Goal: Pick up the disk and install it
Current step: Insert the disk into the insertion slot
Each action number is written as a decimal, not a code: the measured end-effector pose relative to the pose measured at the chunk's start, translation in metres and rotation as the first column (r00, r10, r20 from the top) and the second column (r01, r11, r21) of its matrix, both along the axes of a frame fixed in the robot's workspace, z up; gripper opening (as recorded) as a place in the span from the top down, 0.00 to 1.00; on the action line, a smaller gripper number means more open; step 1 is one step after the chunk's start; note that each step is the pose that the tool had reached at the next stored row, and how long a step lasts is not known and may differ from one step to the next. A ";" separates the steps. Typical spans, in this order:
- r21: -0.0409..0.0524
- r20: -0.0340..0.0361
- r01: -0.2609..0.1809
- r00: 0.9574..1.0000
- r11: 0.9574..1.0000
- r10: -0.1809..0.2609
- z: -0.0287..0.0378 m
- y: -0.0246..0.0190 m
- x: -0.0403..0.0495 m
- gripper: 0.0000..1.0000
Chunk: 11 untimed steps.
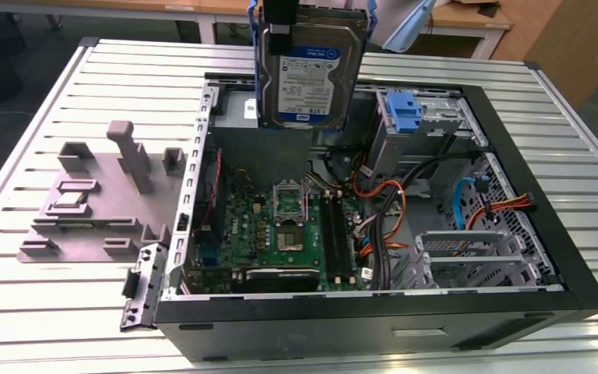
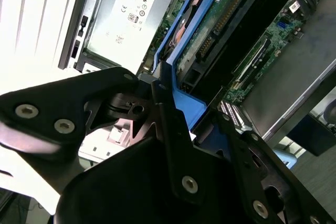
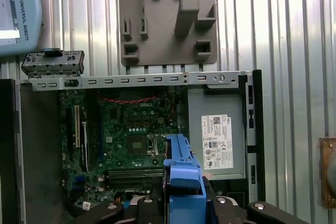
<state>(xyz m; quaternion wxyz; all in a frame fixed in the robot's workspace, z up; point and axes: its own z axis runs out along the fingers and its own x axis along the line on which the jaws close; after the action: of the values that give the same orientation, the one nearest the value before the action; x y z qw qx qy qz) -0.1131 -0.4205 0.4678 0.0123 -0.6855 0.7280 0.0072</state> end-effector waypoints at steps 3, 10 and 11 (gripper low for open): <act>0.000 0.000 0.000 1.000 1.000 0.000 0.0000 -0.0003 0.0000 0.64; -0.001 0.000 0.000 1.000 1.000 0.000 0.0000 -0.0011 0.0000 0.64; -0.002 0.000 0.000 1.000 1.000 0.000 0.0000 -0.0014 0.0000 0.64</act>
<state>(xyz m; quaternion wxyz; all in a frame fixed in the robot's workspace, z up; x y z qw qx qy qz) -0.1131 -0.4219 0.4678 0.0117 -0.6855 0.7280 0.0066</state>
